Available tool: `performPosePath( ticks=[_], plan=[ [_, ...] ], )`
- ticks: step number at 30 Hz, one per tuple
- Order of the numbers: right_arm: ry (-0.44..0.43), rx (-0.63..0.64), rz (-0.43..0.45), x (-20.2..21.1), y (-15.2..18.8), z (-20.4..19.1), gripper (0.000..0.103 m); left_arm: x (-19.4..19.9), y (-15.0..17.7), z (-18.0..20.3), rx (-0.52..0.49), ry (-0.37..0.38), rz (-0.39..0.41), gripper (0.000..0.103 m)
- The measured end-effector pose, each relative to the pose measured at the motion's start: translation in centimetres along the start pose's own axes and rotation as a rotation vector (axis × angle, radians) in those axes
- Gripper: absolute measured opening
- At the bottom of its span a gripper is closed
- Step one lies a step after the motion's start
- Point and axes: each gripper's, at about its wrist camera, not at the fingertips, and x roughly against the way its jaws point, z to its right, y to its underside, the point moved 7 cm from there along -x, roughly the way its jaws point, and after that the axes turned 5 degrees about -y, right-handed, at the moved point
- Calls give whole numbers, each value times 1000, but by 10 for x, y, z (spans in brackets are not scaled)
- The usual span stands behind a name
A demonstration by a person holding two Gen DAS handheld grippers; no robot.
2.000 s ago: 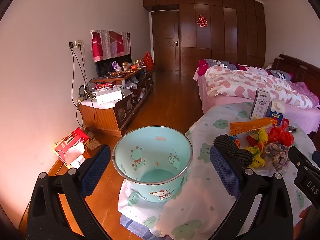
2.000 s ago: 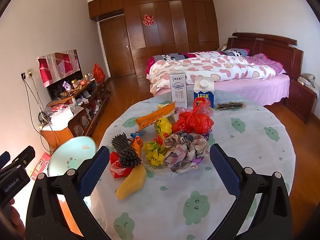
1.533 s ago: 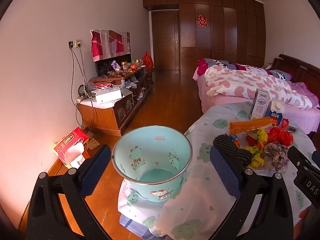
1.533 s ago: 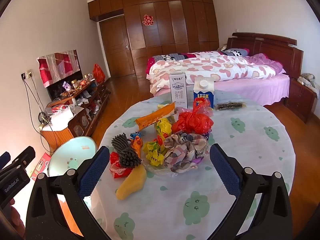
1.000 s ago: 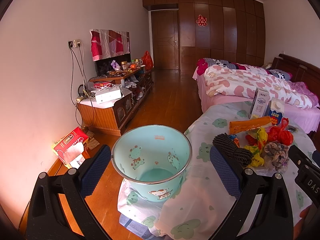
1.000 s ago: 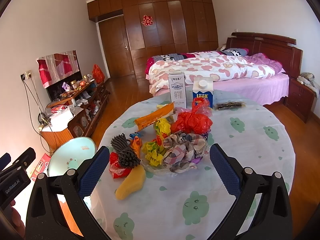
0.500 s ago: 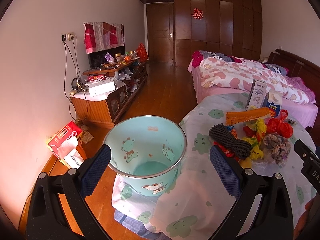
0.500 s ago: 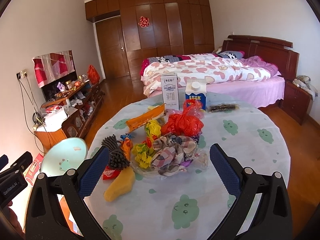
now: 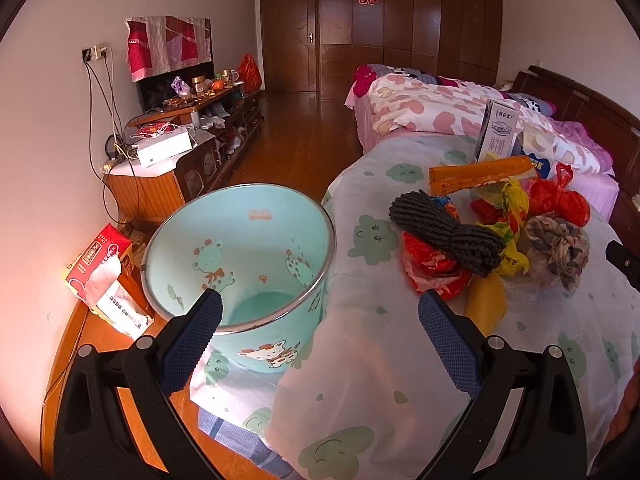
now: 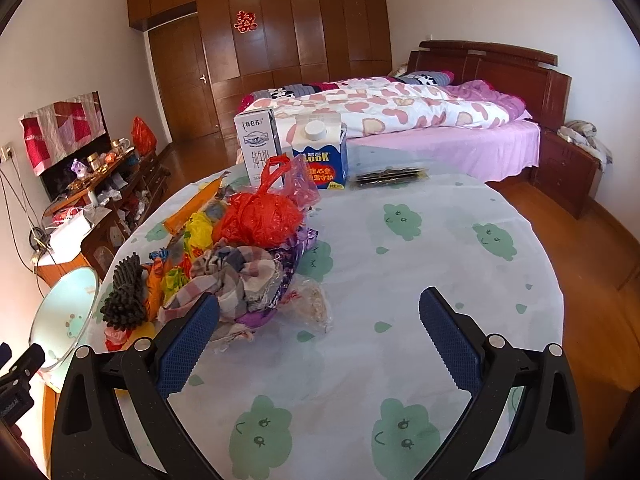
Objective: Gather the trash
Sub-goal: 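Move both grippers toward the trash pile on the table, then grasp the black coiled bundle with the left gripper while the right grasps the patterned cloth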
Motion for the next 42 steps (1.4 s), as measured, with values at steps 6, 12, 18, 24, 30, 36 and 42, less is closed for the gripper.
performPosePath(
  ticks=[6, 12, 18, 24, 30, 36, 42],
  plan=[
    [-95, 8, -18, -14, -11, -14, 80, -9, -27, 28, -19, 65, 24, 89],
    [-158, 36, -98, -45, -3, -34, 73, -32, -41, 69, -23, 159, -26, 83],
    [-222, 78, -141, -55, 6, -46, 51, -59, -37, 100, -20, 212, -109, 82],
    [-259, 98, -111, -46, 1, -46, 26, -69, -28, 109, -39, 231, -136, 66],
    [-280, 74, -66, -33, -10, -42, 7, -65, -29, 107, -34, 288, -124, 26],
    [-282, 63, -37, -20, -13, -39, 6, -47, -38, 93, -12, 289, -68, 21],
    [-274, 54, 22, -3, -28, -38, 5, -22, -54, 73, 21, 302, 0, 20]
  ],
)
